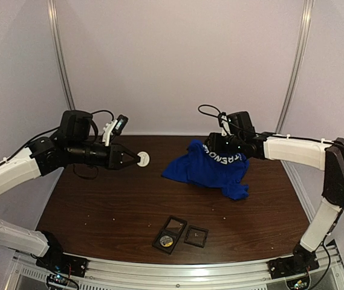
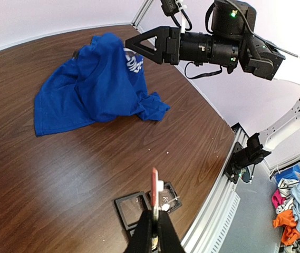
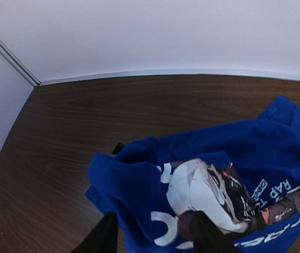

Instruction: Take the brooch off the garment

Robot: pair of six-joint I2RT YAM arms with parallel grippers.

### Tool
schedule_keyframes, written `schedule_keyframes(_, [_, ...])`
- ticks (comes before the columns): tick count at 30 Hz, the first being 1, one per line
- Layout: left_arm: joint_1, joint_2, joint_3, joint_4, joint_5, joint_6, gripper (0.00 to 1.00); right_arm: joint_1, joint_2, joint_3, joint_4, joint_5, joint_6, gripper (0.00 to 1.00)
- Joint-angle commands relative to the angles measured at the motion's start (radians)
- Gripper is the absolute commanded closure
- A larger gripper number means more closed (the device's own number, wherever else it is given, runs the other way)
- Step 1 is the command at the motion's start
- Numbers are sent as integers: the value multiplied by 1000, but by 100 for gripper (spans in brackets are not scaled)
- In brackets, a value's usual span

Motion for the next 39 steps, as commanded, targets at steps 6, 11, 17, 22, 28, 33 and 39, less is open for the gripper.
schedule_keyframes(6, [-3,-35,-147,286,31,-243,100,10,-159,-123,42,-201,5,1])
schedule_keyframes(11, [-22,-27,-192,413,70,-309,100,47,-297,-271,136,-342,-24,0])
schedule_keyframes(17, [-51,-20,-242,619,171,-370,100,166,-455,-429,349,-604,-7,3])
schedule_keyframes(22, [-86,2,-260,741,256,-396,100,276,-474,-484,504,-707,76,15])
schedule_keyframes(28, [-119,-2,-259,768,282,-386,100,368,-418,-441,547,-731,92,33])
schedule_keyframes(33, [-137,-2,-258,761,283,-373,100,394,-367,-394,563,-724,99,40])
schedule_keyframes(39, [-146,-2,-261,748,280,-361,100,427,-322,-346,575,-668,102,48])
